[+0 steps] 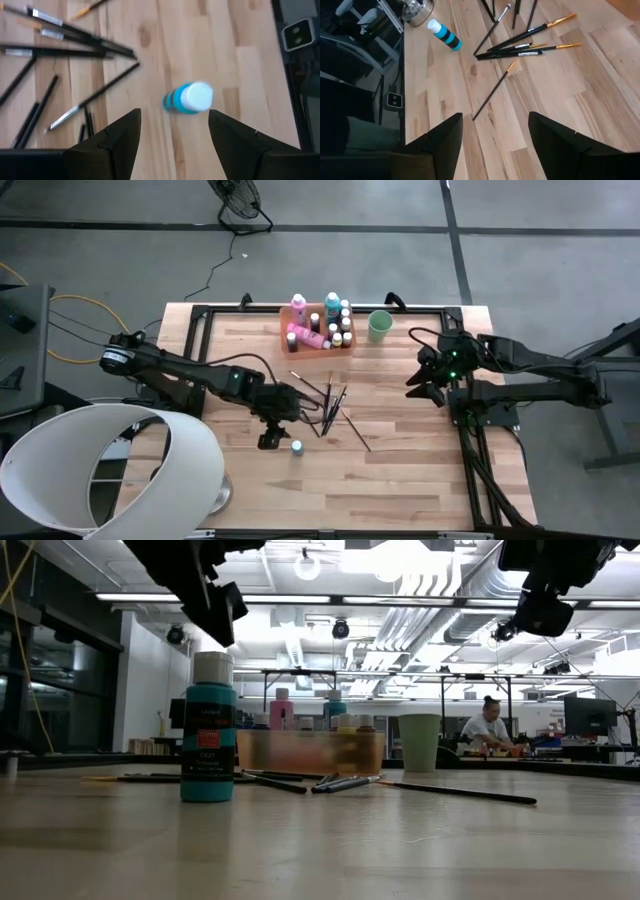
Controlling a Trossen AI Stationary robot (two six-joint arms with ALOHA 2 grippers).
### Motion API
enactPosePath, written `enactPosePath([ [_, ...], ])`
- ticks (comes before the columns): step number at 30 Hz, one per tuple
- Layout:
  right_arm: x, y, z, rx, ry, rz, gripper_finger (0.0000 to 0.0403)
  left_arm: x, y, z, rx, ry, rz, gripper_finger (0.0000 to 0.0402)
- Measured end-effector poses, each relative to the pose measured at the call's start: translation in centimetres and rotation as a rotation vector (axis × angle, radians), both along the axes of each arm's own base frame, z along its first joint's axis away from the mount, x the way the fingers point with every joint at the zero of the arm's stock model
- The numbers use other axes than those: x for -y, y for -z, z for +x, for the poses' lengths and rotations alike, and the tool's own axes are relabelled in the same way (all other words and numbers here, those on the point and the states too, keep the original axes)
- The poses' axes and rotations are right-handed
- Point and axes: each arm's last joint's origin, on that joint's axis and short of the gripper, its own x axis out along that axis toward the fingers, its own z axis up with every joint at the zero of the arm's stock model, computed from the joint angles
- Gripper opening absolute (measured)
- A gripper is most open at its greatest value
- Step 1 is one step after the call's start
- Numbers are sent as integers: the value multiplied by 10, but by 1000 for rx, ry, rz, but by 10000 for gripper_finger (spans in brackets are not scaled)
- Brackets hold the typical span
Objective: Pick & Place Paint Supplies
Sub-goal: Put the small blue paint bottle into the orange bin
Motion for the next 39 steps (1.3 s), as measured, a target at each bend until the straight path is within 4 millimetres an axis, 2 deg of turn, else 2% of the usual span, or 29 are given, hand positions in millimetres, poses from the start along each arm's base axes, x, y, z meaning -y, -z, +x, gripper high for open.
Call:
enactPosePath([
  [9, 1, 0, 2, 0, 0, 0, 220, 7, 0, -2, -14, -40, -16, 227],
  [13, 1, 0, 2, 4, 0, -1, 220, 18, 0, -4, -6, -36, 19, 227],
  [19, 1, 0, 2, 4, 0, -2, 220, 38, 7, -7, 23, 42, 165, 227],
  [25, 1, 0, 3, 6, 0, -2, 220, 51, 20, 1, 23, 77, 201, 228],
  [31, 1, 0, 3, 11, 0, -3, 220, 55, 35, 13, 17, 87, 198, 228],
  [39, 1, -1, 3, 19, 0, -5, 220, 56, 38, 16, 22, 79, 208, 228],
])
